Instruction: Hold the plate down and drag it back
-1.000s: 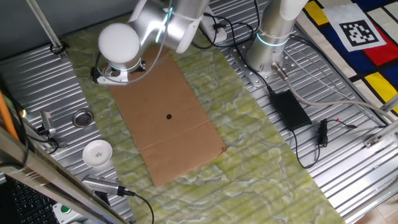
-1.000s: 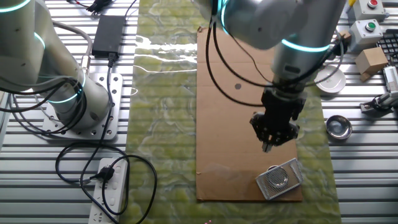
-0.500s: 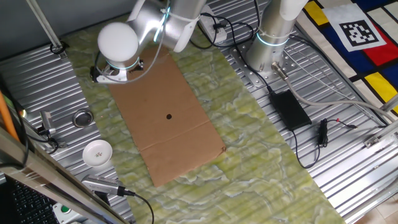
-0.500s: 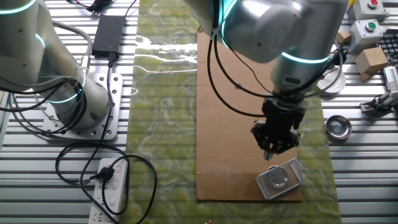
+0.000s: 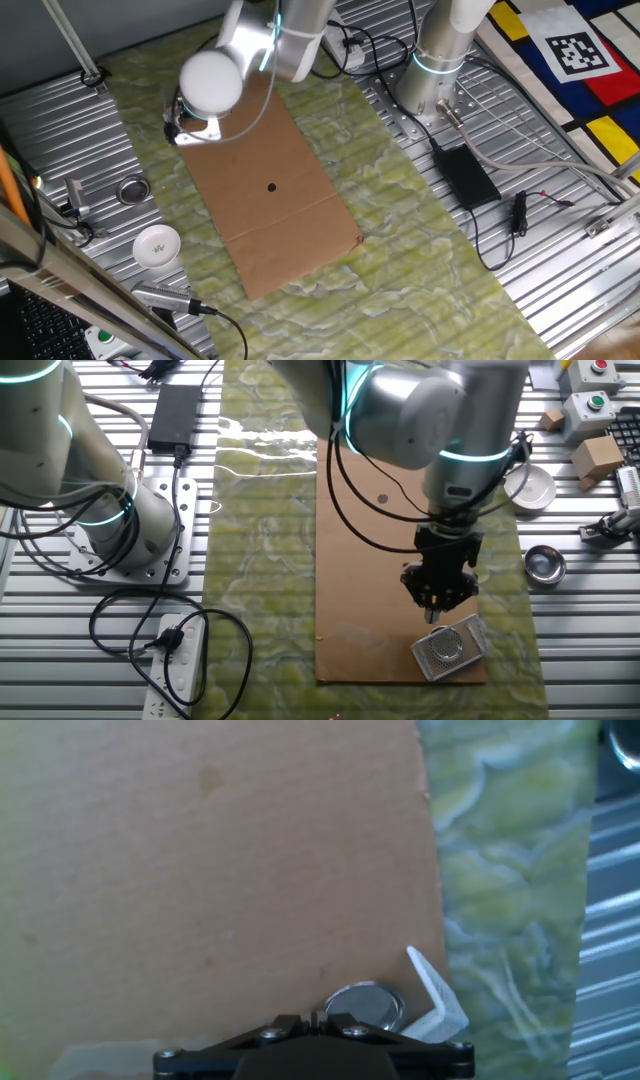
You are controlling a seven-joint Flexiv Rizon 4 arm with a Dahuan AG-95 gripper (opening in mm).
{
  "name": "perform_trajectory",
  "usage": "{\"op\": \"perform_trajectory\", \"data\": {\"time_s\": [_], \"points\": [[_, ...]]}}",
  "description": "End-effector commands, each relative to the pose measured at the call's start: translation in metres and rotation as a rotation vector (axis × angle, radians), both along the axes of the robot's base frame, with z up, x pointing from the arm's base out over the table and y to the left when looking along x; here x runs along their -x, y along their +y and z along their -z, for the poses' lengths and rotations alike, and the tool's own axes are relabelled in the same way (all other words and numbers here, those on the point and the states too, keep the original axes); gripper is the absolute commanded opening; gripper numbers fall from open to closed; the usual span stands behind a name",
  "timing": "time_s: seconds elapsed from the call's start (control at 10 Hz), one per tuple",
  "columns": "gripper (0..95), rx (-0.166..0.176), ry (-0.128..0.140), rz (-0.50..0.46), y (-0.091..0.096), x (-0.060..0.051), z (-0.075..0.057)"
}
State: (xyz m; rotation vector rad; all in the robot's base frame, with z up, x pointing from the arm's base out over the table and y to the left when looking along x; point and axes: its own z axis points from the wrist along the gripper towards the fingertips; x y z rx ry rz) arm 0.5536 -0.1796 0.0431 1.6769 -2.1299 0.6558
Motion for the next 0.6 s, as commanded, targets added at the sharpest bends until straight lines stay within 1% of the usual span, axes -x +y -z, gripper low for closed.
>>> {"op": "perform_trajectory", "data": {"time_s": [0.1, 0.6], "points": [[0.0, 0.012, -0.009, -0.023, -0.0026, 0.0000, 0.0026], [0.0, 0.019, -0.017, -0.042, -0.0122, -0.0014, 0.0064]]}}
